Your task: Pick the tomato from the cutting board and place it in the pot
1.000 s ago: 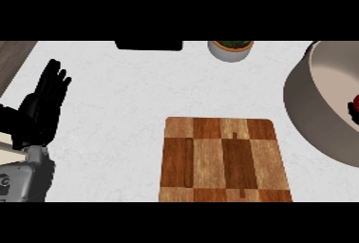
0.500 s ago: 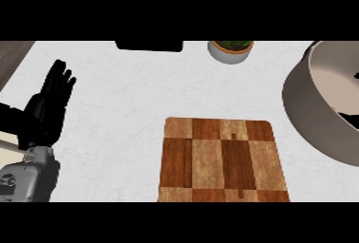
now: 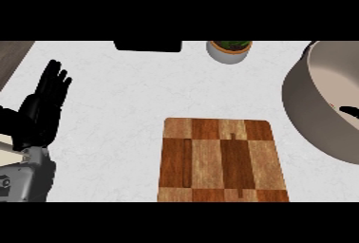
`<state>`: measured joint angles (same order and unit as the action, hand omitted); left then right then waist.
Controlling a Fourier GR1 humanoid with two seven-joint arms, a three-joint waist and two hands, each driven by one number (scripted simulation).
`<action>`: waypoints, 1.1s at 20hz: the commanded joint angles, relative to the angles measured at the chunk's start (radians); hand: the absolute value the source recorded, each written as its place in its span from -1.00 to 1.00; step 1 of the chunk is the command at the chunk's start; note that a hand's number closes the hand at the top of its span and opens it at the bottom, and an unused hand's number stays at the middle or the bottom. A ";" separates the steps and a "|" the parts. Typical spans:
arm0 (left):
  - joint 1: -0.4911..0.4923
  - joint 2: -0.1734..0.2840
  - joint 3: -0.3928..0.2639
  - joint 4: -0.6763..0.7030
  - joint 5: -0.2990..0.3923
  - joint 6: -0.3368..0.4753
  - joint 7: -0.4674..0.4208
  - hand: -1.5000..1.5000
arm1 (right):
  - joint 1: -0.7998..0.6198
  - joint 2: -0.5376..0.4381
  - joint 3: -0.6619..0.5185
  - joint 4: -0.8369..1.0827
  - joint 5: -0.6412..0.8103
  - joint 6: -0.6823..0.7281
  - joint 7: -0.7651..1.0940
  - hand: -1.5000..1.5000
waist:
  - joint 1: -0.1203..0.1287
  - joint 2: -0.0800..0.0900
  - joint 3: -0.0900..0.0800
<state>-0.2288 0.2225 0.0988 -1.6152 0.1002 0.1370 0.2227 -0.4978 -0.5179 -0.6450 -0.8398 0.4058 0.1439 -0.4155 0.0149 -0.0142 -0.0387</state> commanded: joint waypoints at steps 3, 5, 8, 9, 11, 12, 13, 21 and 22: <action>0.009 0.007 -0.001 -0.013 0.011 -0.023 -0.006 0.00 | -0.039 -0.076 -0.139 0.161 -0.161 0.115 -0.037 -1.00 | 0.008 0.024 0.043; 0.005 -0.001 -0.002 -0.018 -0.008 0.006 0.008 0.00 | 0.021 -0.139 -0.165 0.197 -0.188 0.194 -0.088 -1.00 | -0.005 0.022 0.043; 0.017 0.006 0.011 -0.004 0.006 -0.014 -0.010 0.00 | 0.045 -0.187 -0.182 0.270 -0.209 0.262 -0.137 -1.00 | -0.004 0.024 0.043; 0.032 -0.017 -0.026 -0.039 -0.021 0.005 0.000 0.00 | 0.025 -0.237 -0.187 0.305 -0.208 0.276 -0.123 -1.00 | 0.005 0.024 0.044; 0.024 -0.005 0.006 -0.010 0.003 -0.012 -0.022 0.00 | 0.051 -0.268 -0.184 0.362 -0.198 0.297 -0.194 -1.00 | 0.006 0.026 0.043; 0.003 -0.009 -0.010 -0.035 -0.026 0.024 0.033 0.00 | 0.051 -0.329 -0.212 0.377 -0.233 0.373 -0.169 -1.00 | -0.002 0.022 0.043; 0.019 -0.015 -0.016 -0.041 -0.026 0.020 0.023 0.00 | 0.079 -0.348 -0.212 0.418 -0.223 0.387 -0.213 -1.00 | 0.005 0.026 0.045; -0.001 0.003 0.012 -0.015 0.004 -0.015 0.017 0.00 | 0.076 -0.437 -0.166 0.550 -0.176 0.395 -0.338 -1.00 | 0.016 0.030 0.047; -0.025 0.021 0.029 -0.013 0.019 -0.026 0.035 0.00 | 0.069 -0.436 -0.154 0.566 -0.171 0.396 -0.332 -1.00 | 0.012 0.027 0.045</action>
<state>-0.2234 0.2222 0.1052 -1.6386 0.1002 0.1268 0.2393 -0.4334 -0.9199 -0.8103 -0.3316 0.2257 0.4758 -0.6658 0.0250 0.0119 0.0038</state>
